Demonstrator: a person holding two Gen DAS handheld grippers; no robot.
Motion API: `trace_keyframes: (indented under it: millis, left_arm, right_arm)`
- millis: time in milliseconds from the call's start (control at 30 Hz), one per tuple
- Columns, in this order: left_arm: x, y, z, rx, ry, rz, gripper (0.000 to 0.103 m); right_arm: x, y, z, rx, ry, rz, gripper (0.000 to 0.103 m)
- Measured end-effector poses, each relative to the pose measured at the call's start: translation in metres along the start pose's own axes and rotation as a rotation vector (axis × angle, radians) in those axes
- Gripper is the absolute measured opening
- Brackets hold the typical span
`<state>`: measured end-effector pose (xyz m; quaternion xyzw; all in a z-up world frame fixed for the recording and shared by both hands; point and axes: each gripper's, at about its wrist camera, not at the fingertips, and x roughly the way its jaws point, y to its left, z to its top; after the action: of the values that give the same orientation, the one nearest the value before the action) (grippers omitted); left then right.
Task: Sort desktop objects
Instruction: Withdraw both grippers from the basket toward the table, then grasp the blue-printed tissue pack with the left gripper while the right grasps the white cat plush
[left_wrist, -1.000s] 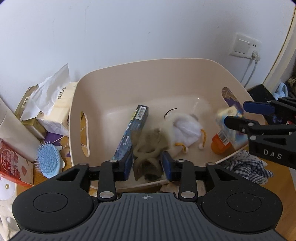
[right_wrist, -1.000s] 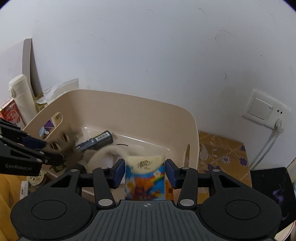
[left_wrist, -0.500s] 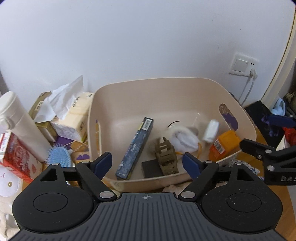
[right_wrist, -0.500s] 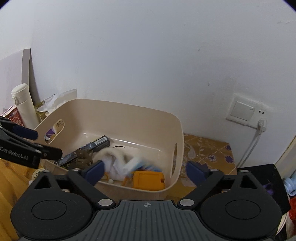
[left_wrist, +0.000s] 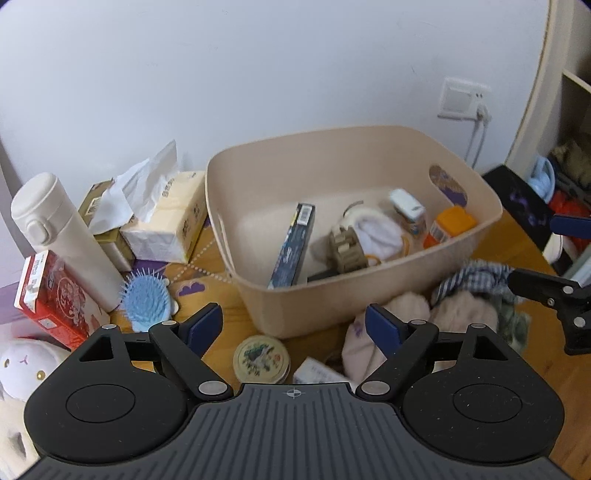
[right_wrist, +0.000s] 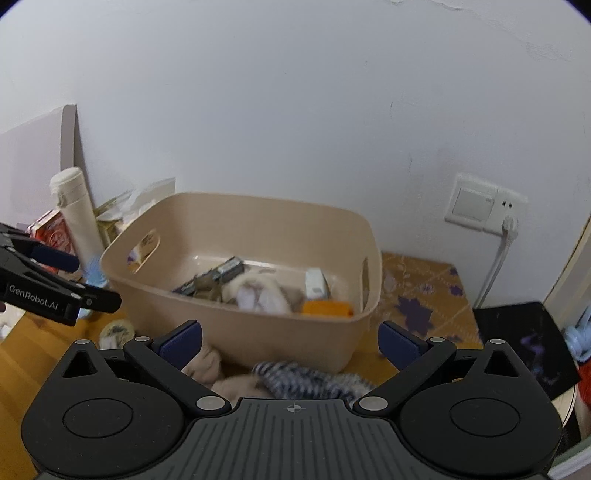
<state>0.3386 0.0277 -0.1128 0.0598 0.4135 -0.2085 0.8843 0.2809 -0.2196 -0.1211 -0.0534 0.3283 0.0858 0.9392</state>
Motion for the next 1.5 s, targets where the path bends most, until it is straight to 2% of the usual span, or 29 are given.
trace_keyframes:
  millis: [300,567,833,1000,1200,1500]
  left_arm:
    - [0.004,0.003,-0.028,0.041,0.024,-0.056,0.086]
    - [0.015,0.006,-0.048,0.076,0.056,-0.074,0.086]
    - [0.025,0.007,-0.063,0.103,0.088,-0.093,0.086]
    - [0.031,0.004,-0.064,0.125,0.078,-0.106,0.086]
    - [0.045,-0.002,-0.062,0.117,0.088,-0.119,0.086]
    - [0.061,-0.005,-0.059,0.111,0.078,-0.138,0.086]
  right_arm:
    - [-0.003,0.022,-0.049,-0.005,0.094,0.044,0.103]
    - [-0.008,0.035,-0.085,0.024,0.152,0.111,0.103]
    - [-0.002,0.054,-0.105,0.009,0.205,0.206,0.103]
    - [0.009,0.065,-0.111,0.024,0.249,0.277,0.103]
    - [0.022,0.074,-0.115,-0.010,0.275,0.265,0.103]
    - [0.029,0.060,-0.117,0.009,0.269,0.239,0.102]
